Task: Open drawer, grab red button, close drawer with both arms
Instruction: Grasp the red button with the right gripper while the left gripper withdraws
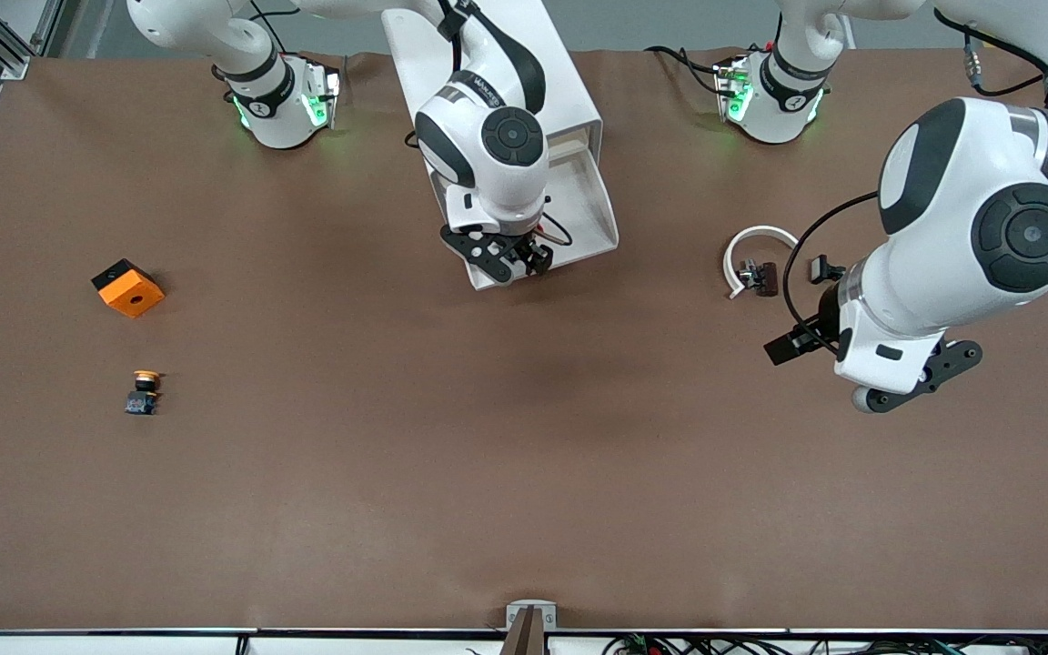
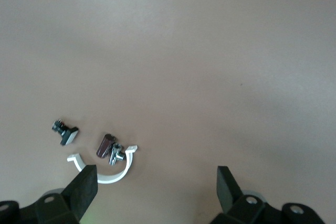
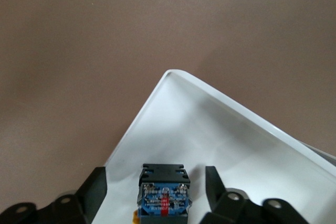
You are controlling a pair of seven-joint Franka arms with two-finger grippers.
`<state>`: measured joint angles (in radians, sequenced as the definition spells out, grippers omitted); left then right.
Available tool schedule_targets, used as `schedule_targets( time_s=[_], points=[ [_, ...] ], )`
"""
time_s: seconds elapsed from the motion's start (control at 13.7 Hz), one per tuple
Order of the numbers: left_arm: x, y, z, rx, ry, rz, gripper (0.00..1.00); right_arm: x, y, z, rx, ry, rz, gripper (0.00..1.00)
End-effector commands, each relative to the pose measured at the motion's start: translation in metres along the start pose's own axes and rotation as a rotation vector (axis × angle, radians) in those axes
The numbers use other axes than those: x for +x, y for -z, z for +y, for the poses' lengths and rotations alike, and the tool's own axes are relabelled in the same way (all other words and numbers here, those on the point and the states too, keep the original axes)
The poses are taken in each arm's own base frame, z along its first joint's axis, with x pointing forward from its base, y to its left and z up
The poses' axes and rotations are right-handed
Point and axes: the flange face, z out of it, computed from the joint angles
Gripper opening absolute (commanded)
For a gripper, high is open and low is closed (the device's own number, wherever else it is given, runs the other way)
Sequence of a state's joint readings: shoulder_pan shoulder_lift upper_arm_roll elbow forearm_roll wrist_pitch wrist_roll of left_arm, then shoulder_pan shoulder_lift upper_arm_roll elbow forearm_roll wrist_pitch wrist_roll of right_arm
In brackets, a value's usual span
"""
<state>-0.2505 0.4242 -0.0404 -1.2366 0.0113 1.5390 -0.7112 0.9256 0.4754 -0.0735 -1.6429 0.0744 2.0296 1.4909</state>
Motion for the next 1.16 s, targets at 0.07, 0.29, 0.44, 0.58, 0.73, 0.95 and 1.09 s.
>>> schedule_targets(
  time_s=[0.07,0.29,0.44,0.58,0.73,0.95,1.09],
  points=[
    [-0.023,-0.011,-0.014,-0.03,-0.086,0.053,1.0,-0.005,-0.001,0.003,-0.006,-0.006,0.016,0.76],
    [-0.03,-0.028,-0.013,-0.02,-0.153,0.045,1.0,-0.006,0.0,0.002,-0.001,-0.007,0.016,0.75],
    [-0.033,-0.033,-0.013,-0.02,-0.187,0.043,1.0,-0.008,0.0,0.002,-0.001,-0.005,0.014,0.73],
    [-0.037,-0.04,-0.014,-0.024,-0.19,0.05,1.0,-0.013,0.001,0.002,0.0,0.001,0.014,0.73],
    [-0.039,-0.048,-0.015,-0.023,-0.237,0.051,1.0,-0.013,0.003,0.002,0.002,0.001,0.014,0.73],
    [-0.04,-0.057,-0.01,-0.015,-0.34,0.043,1.0,-0.019,0.003,0.002,0.003,0.01,0.015,0.73],
    [-0.044,-0.067,-0.005,-0.01,-0.351,0.036,1.0,-0.021,0.004,0.002,0.001,0.013,0.015,0.73]
  ],
)
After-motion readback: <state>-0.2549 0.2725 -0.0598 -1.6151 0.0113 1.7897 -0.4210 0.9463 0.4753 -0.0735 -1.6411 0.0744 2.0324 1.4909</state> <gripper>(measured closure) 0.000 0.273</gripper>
